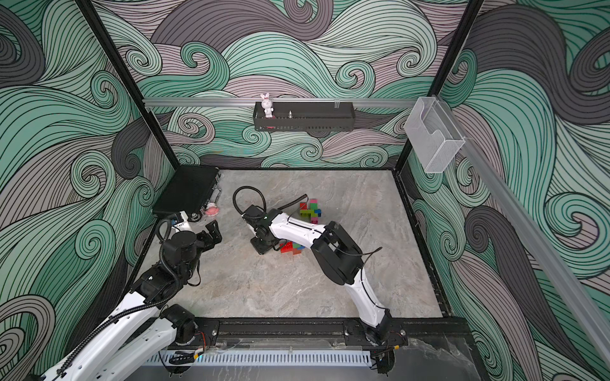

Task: Assemble the number 4 with lego
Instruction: Place the lego brick at the center of the board.

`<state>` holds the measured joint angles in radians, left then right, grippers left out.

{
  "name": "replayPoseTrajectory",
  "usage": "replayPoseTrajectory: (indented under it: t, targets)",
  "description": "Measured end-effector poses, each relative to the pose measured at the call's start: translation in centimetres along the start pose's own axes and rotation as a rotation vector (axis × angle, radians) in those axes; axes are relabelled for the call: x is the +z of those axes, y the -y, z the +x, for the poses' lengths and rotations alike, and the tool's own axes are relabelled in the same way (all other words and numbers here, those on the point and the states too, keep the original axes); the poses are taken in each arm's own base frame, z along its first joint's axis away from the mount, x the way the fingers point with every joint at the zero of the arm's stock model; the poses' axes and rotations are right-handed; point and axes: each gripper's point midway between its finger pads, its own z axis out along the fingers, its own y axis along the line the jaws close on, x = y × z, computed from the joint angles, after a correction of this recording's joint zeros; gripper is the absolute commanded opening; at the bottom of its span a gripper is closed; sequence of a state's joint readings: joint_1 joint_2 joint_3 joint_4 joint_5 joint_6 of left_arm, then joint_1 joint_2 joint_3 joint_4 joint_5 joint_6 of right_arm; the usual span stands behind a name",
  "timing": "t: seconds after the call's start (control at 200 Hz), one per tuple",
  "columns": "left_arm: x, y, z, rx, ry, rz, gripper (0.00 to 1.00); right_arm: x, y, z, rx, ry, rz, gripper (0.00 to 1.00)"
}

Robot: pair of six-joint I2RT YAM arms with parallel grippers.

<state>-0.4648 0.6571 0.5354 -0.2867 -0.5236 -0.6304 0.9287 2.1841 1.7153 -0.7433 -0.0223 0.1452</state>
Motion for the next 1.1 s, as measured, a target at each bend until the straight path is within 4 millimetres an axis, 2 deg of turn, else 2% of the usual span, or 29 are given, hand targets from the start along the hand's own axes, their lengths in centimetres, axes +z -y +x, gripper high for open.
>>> replayPoseTrajectory:
  t: [0.135, 0.265, 0.355, 0.425, 0.5, 0.595, 0.741, 0.781, 0.791, 0.801, 0.811, 0.881, 0.986, 1.101]
  targets:
    - [0.9, -0.1, 2.7, 0.007, -0.094, -0.003, 0.99, 0.5, 0.5, 0.0, -0.033, 0.000, 0.033, 0.35]
    - [1.8, 0.3, 4.4, 0.040, -0.177, -0.008, 0.99, 0.5, 0.6, -0.4, -0.061, 0.015, 0.040, 0.53]
    - [2.4, 0.7, 5.6, 0.070, -0.235, -0.002, 0.99, 0.5, 0.4, -0.5, -0.078, 0.021, 0.036, 0.60]
    - [2.9, 1.0, 6.7, 0.098, -0.283, 0.007, 0.98, 0.1, 0.2, -0.6, -0.091, 0.028, 0.027, 0.64]
    - [3.4, 1.4, 8.4, 0.132, -0.349, 0.025, 0.98, -1.1, -0.1, -1.0, -0.102, 0.053, 0.012, 0.66]
    - [3.9, 2.0, 9.8, 0.167, -0.416, 0.050, 0.97, -4.8, -0.3, -1.3, -0.127, 0.119, 0.002, 0.70]
    - [4.5, 4.1, 10.4, 0.220, -0.430, 0.155, 0.93, -14.1, -0.1, -1.4, -0.160, 0.311, -0.009, 0.78]
    - [4.6, 4.9, 10.5, 0.250, -0.424, 0.192, 0.92, -16.7, 0.2, -1.1, -0.162, 0.373, -0.010, 0.82]
    - [4.6, 5.0, 10.5, 0.253, -0.422, 0.199, 0.92, -17.2, 0.2, -1.0, -0.164, 0.388, -0.012, 0.86]
    - [4.6, 5.2, 10.6, 0.268, -0.420, 0.208, 0.92, -17.8, 0.4, -0.9, -0.161, 0.401, -0.010, 0.95]
    - [4.6, 5.5, 10.7, 0.275, -0.419, 0.219, 0.92, -18.6, 0.5, -0.8, -0.157, 0.421, -0.011, 0.98]
    - [4.6, 7.1, 11.6, 0.354, -0.413, 0.292, 0.89, -22.0, 1.7, 0.4, -0.140, 0.529, -0.001, 0.99]
    - [4.6, 8.6, 13.4, 0.473, -0.419, 0.372, 0.85, -24.9, 4.0, 2.6, -0.076, 0.667, 0.041, 0.99]
    - [5.0, 9.2, 14.8, 0.567, -0.446, 0.420, 0.82, -25.3, 7.1, 4.8, 0.058, 0.740, 0.124, 0.99]
